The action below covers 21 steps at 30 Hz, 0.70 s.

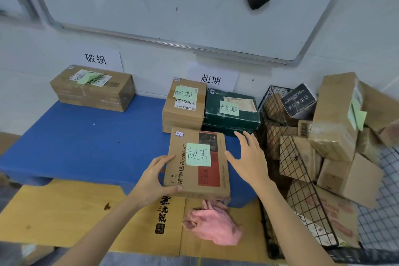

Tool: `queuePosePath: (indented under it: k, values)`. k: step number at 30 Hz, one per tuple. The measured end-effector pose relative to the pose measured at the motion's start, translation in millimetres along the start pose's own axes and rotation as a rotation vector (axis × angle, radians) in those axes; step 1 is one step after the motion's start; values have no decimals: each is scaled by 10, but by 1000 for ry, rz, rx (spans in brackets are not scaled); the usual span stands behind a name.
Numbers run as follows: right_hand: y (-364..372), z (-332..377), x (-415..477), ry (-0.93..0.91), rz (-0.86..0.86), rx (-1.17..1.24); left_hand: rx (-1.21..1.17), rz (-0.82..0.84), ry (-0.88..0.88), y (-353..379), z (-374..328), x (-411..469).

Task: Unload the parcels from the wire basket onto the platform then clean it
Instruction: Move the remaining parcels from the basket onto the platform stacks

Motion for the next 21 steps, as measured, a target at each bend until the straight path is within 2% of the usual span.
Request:
queuePosePath:
  k: [11, 21]
  values:
    - [-370, -332, -146, 89, -130, 39, -3, 19, 71, 595, -329, 322]
    - [-472, -528, -322, 156, -162, 4, 3, 14, 80, 907, -516, 491]
Point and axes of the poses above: each hand's wrist, its own x-axis towards the middle knuckle, its own y-axis out of the palm, z = x × y, the point moved 8 cm from there along x, towards the middle knuckle, and after that the axes turned 6 degrees about -y, right-handed, at the moved point
